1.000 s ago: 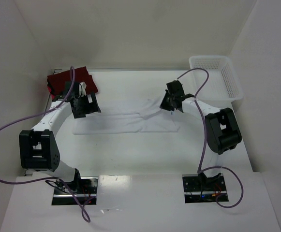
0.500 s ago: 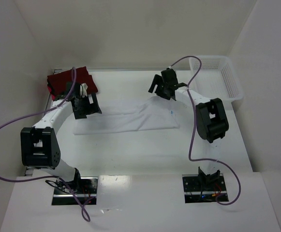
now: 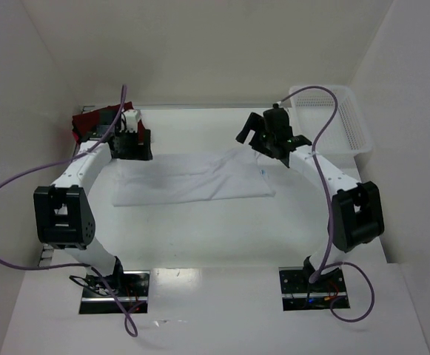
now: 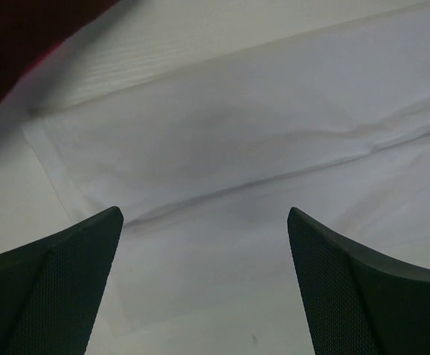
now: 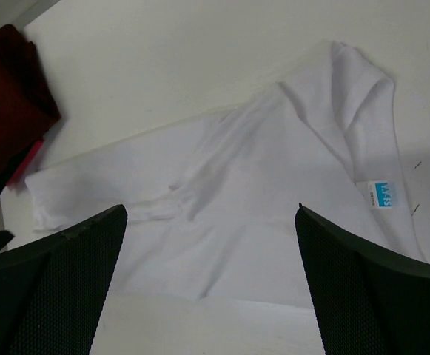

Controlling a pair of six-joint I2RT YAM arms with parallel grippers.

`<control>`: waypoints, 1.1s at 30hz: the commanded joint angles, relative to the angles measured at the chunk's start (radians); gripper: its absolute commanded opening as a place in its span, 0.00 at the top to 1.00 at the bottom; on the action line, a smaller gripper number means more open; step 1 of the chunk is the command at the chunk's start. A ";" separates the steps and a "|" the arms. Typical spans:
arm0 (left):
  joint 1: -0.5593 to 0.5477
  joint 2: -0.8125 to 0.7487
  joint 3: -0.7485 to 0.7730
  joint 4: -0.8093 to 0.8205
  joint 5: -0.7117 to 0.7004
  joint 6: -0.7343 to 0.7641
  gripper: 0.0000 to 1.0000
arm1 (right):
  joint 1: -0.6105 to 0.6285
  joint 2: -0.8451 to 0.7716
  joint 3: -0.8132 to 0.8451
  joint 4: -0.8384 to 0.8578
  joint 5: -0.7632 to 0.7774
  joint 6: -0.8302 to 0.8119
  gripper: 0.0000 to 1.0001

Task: Fold and stack the t-shirts
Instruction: Rotate the tshirt 90 degrees

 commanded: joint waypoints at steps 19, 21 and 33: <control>-0.011 0.329 0.098 -0.101 0.232 0.589 0.00 | 0.005 -0.147 -0.152 -0.053 -0.053 0.100 0.00; -0.011 0.372 0.110 -0.125 0.211 0.589 0.00 | 0.005 -0.135 -0.152 -0.056 -0.053 0.094 0.00; -0.095 0.378 0.123 -0.271 0.154 0.475 0.00 | -0.004 -0.048 -0.102 -0.197 0.000 0.111 0.00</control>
